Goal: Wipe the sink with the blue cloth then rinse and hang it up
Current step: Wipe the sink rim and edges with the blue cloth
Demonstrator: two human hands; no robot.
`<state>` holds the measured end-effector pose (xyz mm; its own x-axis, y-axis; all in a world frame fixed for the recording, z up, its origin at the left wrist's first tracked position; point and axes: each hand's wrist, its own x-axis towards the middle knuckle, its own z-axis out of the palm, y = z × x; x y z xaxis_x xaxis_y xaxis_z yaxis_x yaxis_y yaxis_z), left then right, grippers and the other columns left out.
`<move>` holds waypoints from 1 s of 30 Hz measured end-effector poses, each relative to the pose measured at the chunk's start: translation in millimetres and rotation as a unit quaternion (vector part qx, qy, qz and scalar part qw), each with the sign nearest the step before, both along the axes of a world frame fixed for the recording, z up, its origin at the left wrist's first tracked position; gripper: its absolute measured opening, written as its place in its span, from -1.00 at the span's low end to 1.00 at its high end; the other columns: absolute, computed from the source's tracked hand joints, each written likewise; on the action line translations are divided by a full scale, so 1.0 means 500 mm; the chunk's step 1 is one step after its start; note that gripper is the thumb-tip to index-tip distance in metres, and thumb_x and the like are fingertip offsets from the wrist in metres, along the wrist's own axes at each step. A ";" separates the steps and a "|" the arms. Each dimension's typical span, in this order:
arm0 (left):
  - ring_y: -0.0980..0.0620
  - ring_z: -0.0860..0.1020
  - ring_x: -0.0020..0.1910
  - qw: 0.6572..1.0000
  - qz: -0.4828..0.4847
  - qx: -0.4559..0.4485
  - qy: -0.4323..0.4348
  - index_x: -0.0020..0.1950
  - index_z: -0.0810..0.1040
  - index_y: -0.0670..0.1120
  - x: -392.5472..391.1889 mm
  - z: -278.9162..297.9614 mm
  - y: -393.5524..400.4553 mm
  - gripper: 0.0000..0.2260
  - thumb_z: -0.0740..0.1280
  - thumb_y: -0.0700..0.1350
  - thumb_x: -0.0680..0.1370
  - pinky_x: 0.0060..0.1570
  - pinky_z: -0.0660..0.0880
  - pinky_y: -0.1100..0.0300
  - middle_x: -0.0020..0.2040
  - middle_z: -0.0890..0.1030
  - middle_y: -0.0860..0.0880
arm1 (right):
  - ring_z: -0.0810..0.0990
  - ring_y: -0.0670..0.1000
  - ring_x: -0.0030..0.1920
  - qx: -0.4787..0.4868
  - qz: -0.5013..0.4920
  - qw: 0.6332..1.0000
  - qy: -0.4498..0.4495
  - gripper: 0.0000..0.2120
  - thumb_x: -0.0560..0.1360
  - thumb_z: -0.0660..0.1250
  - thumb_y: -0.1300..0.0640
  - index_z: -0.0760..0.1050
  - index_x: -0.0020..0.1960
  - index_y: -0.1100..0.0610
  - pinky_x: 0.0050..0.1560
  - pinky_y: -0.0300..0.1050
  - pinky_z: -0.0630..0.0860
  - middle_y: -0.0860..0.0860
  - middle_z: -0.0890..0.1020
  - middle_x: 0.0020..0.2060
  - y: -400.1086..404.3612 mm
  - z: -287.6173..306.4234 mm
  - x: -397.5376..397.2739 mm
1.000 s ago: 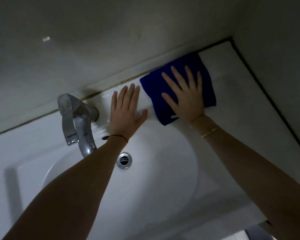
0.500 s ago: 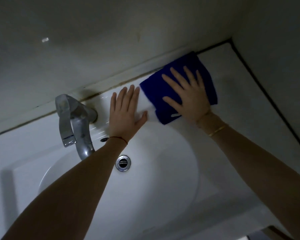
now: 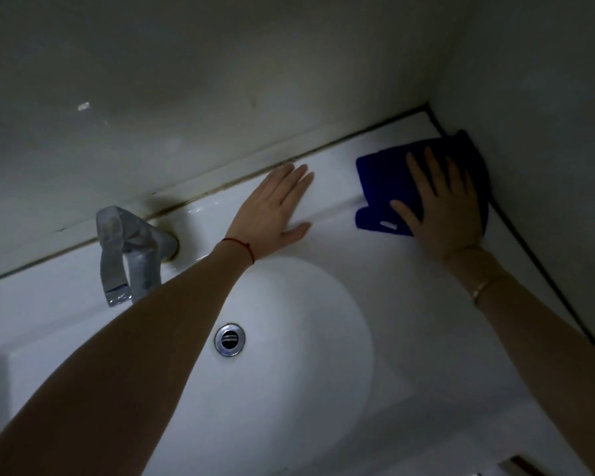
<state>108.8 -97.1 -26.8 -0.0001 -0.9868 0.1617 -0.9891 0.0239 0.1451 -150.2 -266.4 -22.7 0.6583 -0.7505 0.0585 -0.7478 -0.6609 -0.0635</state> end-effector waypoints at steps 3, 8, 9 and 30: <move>-0.19 0.18 0.54 1.000 0.003 -0.009 0.011 0.56 0.18 -0.21 -0.001 -0.012 0.000 -0.34 0.29 0.10 0.59 0.52 0.14 -0.06 0.54 0.25 -0.20 | 0.16 0.26 0.48 0.022 0.020 1.000 0.006 -0.35 0.58 0.07 -0.22 0.02 0.56 0.05 0.44 0.22 0.10 0.14 0.13 0.54 -0.036 0.009 0.041; -0.16 0.18 0.53 0.999 0.008 -0.022 0.028 0.56 0.19 -0.17 0.007 -0.023 -0.002 -0.34 0.28 0.13 0.58 0.51 0.17 -0.06 0.54 0.27 -0.17 | 0.16 0.24 0.48 0.028 0.044 0.998 0.019 -0.38 0.60 0.10 -0.16 0.01 0.57 0.04 0.46 0.19 0.12 0.11 0.12 0.54 -0.043 0.015 0.024; -0.16 0.19 0.53 0.999 0.006 -0.025 0.029 0.56 0.20 -0.17 0.008 -0.024 -0.002 -0.34 0.29 0.13 0.58 0.51 0.18 -0.06 0.53 0.27 -0.17 | 0.16 0.24 0.48 0.028 0.032 0.999 0.012 -0.39 0.60 0.10 -0.14 0.02 0.57 0.04 0.45 0.18 0.13 0.10 0.12 0.54 -0.031 0.014 0.008; -0.20 0.27 0.49 0.997 -0.003 -0.068 0.019 0.51 0.30 -0.22 0.008 -0.034 -0.005 -0.36 0.36 0.08 0.55 0.48 0.23 -0.07 0.49 0.35 -0.18 | 0.26 0.14 0.46 0.051 -0.054 0.986 -0.150 -0.55 0.65 0.09 0.10 0.18 0.52 0.16 0.49 0.07 0.13 0.10 0.27 0.49 0.009 0.006 -0.031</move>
<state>112.5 -99.7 -43.7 0.0024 -0.9555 0.2948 -0.9828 0.0522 0.1772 -165.9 -261.9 -19.9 0.5398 -0.8268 0.1581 -0.7505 -0.5577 -0.3545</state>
